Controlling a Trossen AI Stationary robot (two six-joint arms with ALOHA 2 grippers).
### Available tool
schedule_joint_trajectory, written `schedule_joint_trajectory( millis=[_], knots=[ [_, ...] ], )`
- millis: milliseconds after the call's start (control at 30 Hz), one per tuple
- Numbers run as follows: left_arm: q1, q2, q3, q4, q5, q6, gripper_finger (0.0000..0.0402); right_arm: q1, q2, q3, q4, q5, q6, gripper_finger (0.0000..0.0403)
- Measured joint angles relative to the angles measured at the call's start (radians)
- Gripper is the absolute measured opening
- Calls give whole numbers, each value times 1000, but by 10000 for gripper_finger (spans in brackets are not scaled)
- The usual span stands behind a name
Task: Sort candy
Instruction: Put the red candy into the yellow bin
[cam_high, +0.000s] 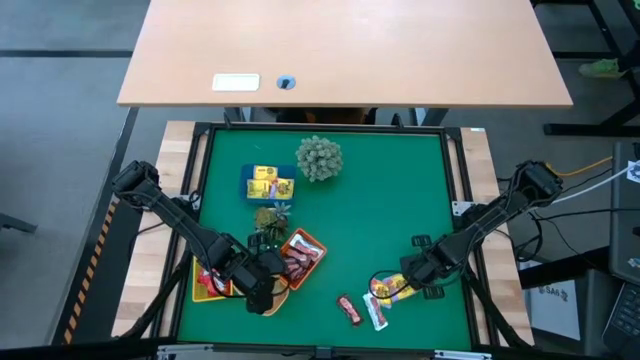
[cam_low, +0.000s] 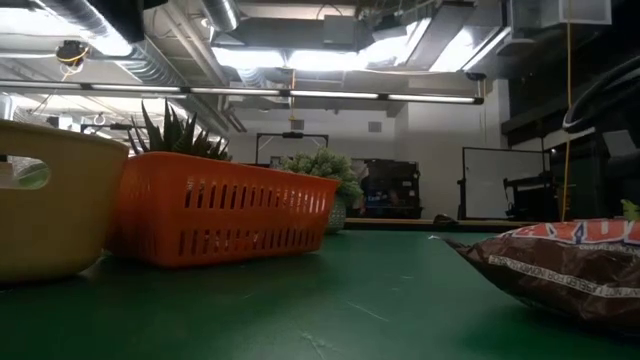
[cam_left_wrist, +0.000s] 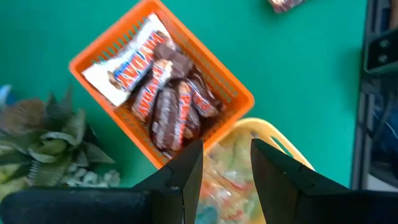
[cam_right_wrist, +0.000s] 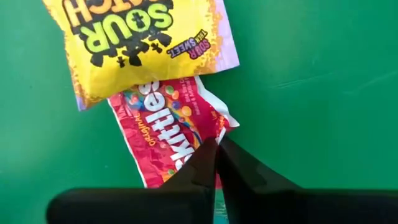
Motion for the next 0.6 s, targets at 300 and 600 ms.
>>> schedule_joint_trajectory(
  millis=[300,600],
  knots=[
    [0,0,0,48,-91,117,121,-1,4,142,-107,76,-2,4],
    [32,0,0,164,-100,236,121,-21,2,343,-201,237,-37,3]
  ],
)
